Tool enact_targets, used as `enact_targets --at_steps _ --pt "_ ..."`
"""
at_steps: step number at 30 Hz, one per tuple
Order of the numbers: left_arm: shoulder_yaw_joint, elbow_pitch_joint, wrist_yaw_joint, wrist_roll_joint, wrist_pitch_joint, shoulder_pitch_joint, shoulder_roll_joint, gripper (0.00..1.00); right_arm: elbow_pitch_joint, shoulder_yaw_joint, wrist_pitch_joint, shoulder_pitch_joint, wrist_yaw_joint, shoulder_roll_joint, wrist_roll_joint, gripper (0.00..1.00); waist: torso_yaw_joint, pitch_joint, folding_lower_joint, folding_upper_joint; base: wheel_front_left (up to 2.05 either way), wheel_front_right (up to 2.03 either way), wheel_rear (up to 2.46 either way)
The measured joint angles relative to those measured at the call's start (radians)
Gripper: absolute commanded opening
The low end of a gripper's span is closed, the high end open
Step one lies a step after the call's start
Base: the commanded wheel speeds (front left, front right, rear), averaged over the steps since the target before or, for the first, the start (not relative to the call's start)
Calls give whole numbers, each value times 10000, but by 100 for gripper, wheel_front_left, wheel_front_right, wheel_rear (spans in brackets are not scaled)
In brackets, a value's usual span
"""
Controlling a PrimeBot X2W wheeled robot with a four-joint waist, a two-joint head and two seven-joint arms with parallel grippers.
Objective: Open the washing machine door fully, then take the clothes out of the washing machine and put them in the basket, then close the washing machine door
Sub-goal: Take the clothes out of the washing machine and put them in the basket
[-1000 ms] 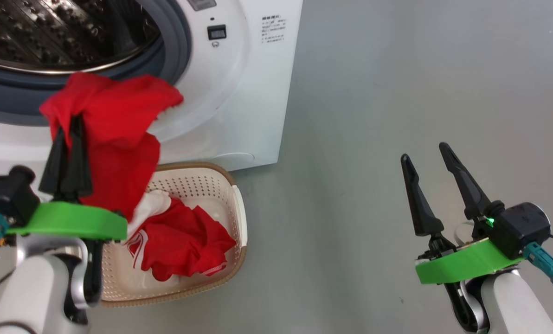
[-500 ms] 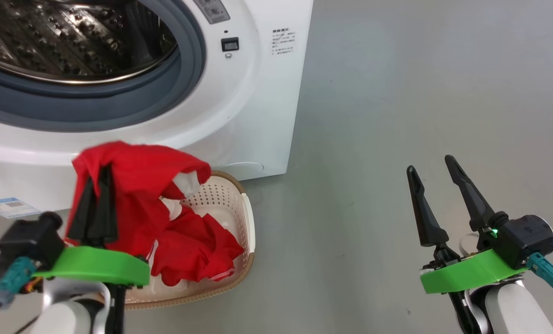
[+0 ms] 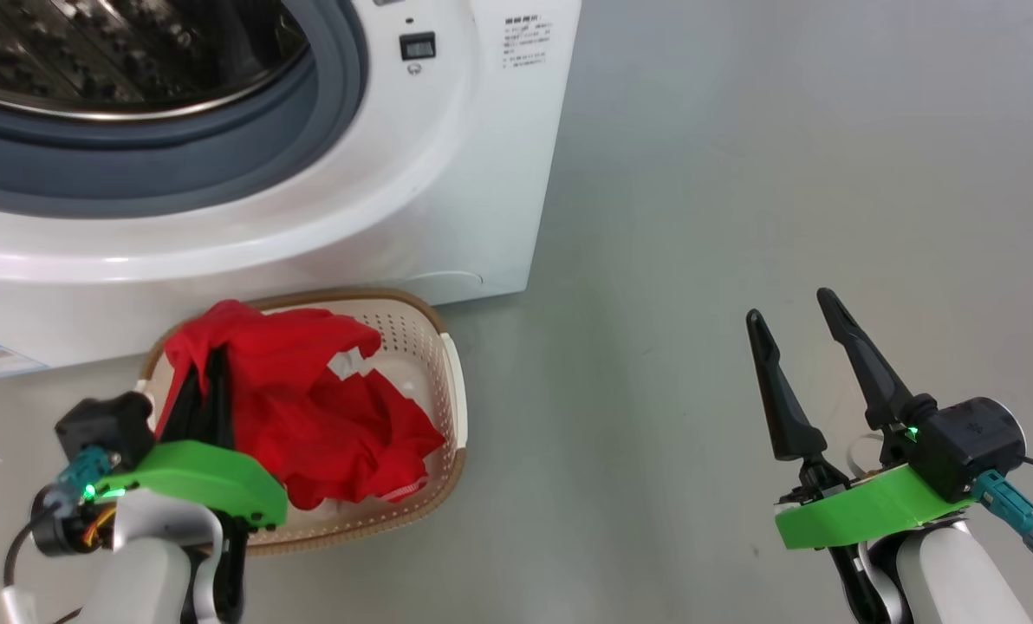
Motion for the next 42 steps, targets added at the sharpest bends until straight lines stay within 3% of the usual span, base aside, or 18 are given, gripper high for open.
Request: enact_targets --at_steps 7,21,33,42 --pt "-92 2019 -527 -194 -313 -1093 -207 0 4 35 0 -403 0 -2 0 100 -91 507 0 0 0 0 0" --pt "-88 5611 -1095 -360 -913 -2916 -489 0 138 140 0 -738 0 -2 75 100 -288 1285 0 0 0 0 0" --pt "-299 7781 -1517 -368 -1018 -4300 -637 0 142 362 0 -1223 0 -2 111 100 -342 2014 0 0 0 0 0" --pt "-430 8928 -1605 -368 -265 -4833 -656 0 173 522 0 -1436 0 -2 178 100 -524 2433 0 0 0 0 0"
